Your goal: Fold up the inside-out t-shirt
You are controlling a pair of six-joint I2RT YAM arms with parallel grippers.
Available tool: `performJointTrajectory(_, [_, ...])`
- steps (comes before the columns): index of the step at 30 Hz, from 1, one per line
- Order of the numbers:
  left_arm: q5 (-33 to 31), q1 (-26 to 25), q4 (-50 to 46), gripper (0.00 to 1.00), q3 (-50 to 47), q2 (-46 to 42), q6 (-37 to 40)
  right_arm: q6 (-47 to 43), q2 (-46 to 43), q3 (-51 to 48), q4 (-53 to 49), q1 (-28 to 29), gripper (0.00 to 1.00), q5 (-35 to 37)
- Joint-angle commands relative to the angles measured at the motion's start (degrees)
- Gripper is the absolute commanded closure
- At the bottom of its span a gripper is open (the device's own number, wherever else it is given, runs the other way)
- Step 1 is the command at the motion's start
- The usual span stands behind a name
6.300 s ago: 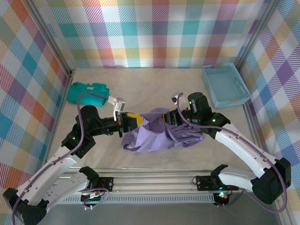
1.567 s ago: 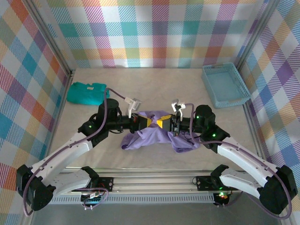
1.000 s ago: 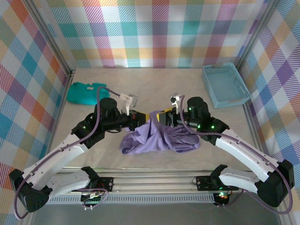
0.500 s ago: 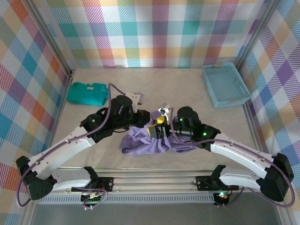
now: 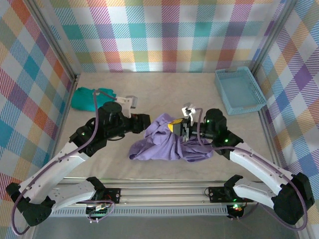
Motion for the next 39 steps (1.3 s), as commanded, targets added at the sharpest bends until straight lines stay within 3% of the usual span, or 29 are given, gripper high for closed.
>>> performJointTrajectory(1, [2.79, 0.04, 0.92, 0.50, -3.57, -2.46, 7.95, 2.10, -0.52, 0.54, 2.25, -2.02, 1.00, -12.94])
performJointTrajectory(5, [5.19, -1.35, 2.57, 0.42, -5.48, -1.61, 11.33, 4.60, 0.35, 0.77, 4.05, -4.57, 1.00, -16.81])
performJointTrajectory(12, [-6.63, -3.04, 1.00, 0.39, -3.86, 4.38, 17.41, 2.34, 0.92, 1.80, 1.36, -5.81, 1.00, -20.19])
performJointTrajectory(18, [-3.92, -3.24, 1.68, 0.36, -2.47, 8.90, 20.63, 1.75, 0.95, 2.03, 0.11, -6.15, 1.00, -20.15])
performJointTrajectory(28, [-6.49, -3.60, 6.98, 0.27, -3.16, 12.26, 26.20, 2.71, 2.39, 1.52, 1.34, -6.17, 1.00, -20.58])
performJointTrajectory(35, [-4.96, -4.11, 14.85, 0.28, -5.55, 13.46, 32.07, 2.63, 2.06, 2.10, 0.33, -6.42, 1.00, -20.80])
performJointTrajectory(39, [-1.73, -4.14, 20.64, 0.42, -6.54, 14.15, 33.05, 2.23, 1.82, 2.14, -0.88, -6.75, 1.00, -20.83])
